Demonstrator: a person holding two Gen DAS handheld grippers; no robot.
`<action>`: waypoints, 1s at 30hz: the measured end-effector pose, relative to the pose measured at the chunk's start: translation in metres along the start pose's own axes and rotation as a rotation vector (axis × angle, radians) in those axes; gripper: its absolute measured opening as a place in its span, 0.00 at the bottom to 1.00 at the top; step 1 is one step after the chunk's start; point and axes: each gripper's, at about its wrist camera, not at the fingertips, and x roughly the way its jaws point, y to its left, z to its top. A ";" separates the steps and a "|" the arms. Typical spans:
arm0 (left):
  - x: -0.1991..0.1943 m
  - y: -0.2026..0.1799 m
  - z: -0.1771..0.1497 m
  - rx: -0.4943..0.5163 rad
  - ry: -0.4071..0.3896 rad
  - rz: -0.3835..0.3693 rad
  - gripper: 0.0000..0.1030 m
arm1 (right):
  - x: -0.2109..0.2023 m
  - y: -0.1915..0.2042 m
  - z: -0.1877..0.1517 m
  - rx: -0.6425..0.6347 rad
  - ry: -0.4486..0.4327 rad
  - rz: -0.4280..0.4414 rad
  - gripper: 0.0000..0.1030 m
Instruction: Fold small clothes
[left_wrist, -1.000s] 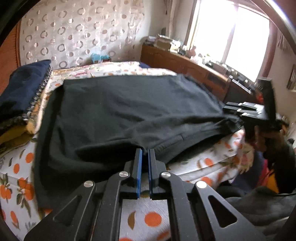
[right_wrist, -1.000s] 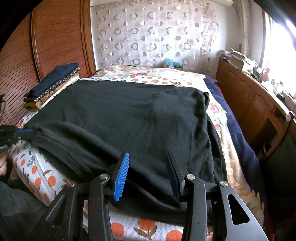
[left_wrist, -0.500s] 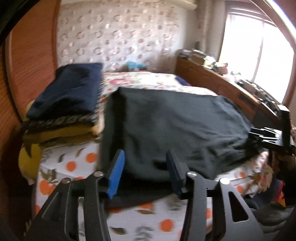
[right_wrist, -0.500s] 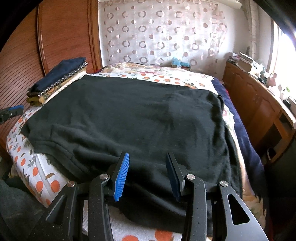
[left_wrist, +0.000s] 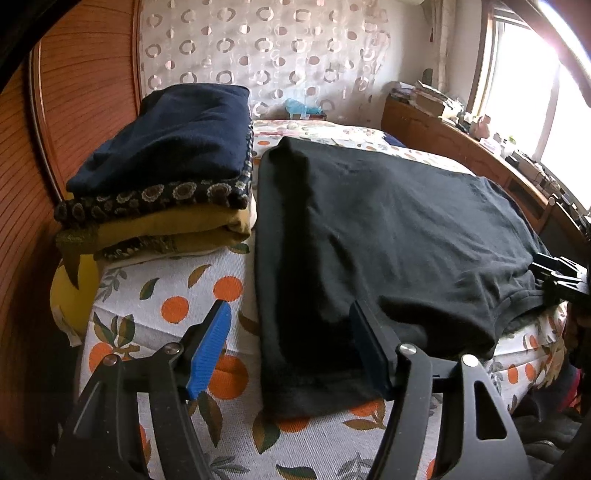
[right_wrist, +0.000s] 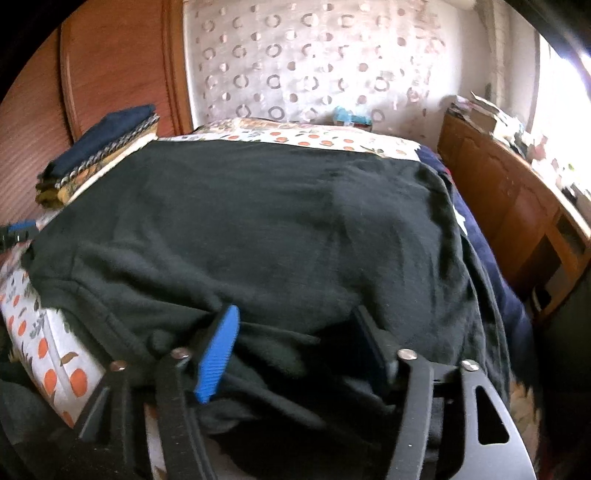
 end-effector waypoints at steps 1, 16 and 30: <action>0.001 0.000 0.001 0.001 0.002 0.001 0.66 | -0.001 0.000 -0.002 0.005 -0.008 0.004 0.69; 0.013 -0.009 0.002 0.004 0.033 -0.070 0.66 | -0.001 0.006 -0.014 -0.001 -0.052 -0.009 0.72; 0.019 -0.012 0.007 0.058 0.049 -0.008 0.54 | -0.005 0.000 -0.017 -0.004 -0.055 -0.008 0.71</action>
